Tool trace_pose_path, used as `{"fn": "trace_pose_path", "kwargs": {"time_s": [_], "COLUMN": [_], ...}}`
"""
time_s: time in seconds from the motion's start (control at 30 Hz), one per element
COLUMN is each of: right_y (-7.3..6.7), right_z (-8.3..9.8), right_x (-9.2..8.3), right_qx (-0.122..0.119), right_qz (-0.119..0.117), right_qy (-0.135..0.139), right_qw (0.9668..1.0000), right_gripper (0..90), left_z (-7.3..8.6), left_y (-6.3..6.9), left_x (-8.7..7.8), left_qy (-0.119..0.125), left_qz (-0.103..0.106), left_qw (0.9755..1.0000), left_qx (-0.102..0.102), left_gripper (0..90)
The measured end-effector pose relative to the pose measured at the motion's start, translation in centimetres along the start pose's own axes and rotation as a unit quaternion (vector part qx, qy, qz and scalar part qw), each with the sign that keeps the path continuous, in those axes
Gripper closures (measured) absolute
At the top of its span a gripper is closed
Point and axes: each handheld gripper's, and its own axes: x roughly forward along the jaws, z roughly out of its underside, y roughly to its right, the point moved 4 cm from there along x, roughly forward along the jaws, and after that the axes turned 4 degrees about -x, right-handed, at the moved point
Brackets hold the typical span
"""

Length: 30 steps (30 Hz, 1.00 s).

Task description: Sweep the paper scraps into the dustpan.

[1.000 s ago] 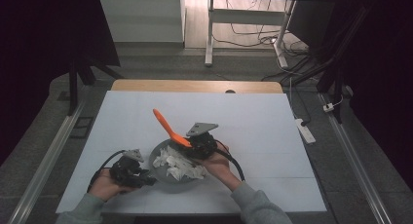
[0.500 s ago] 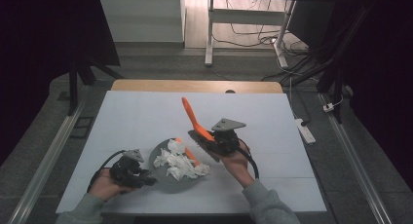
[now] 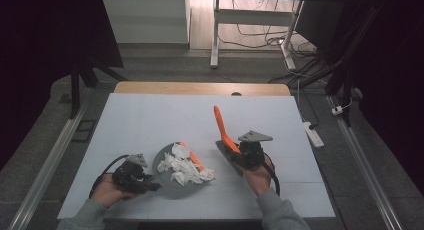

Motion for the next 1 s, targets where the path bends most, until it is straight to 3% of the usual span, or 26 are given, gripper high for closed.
{"fn": "trace_pose_path", "kwargs": {"time_s": [0.23, 0.5, 0.67, 0.8, 1.0], "right_y": [-0.7, -3.4, -5.1, -6.7, -9.9], "right_z": [0.5, -0.1, -0.5, -1.1, -2.4], "right_x": [1.0, 2.7, 3.5, 4.1, 4.4], "right_qx": [0.002, -0.02, -0.021, -0.007, -0.035], "right_qz": [0.003, -0.016, -0.036, -0.06, -0.095], "right_qy": [-0.019, -0.031, -0.033, -0.028, -0.016], "right_qw": [0.9998, 0.9992, 0.9986, 0.9978, 0.9947], "right_gripper": [70.1, 70.1, 70.1, 70.1, 70.1], "left_z": [-0.2, -0.4, -0.5, -0.5, -0.5], "left_y": [0.8, 1.0, 1.1, 1.1, 1.1], "left_x": [0.5, 0.6, 0.8, 0.8, 0.9], "left_qy": [-0.005, -0.007, -0.008, -0.009, -0.009], "left_qz": [0.002, 0.003, 0.003, 0.004, 0.003], "left_qw": [1.0, 0.9999, 0.9999, 0.9999, 0.9999], "left_qx": [0.007, 0.009, 0.01, 0.01, 0.012], "left_gripper": [61.3, 61.3, 61.3, 61.3, 61.3]}}
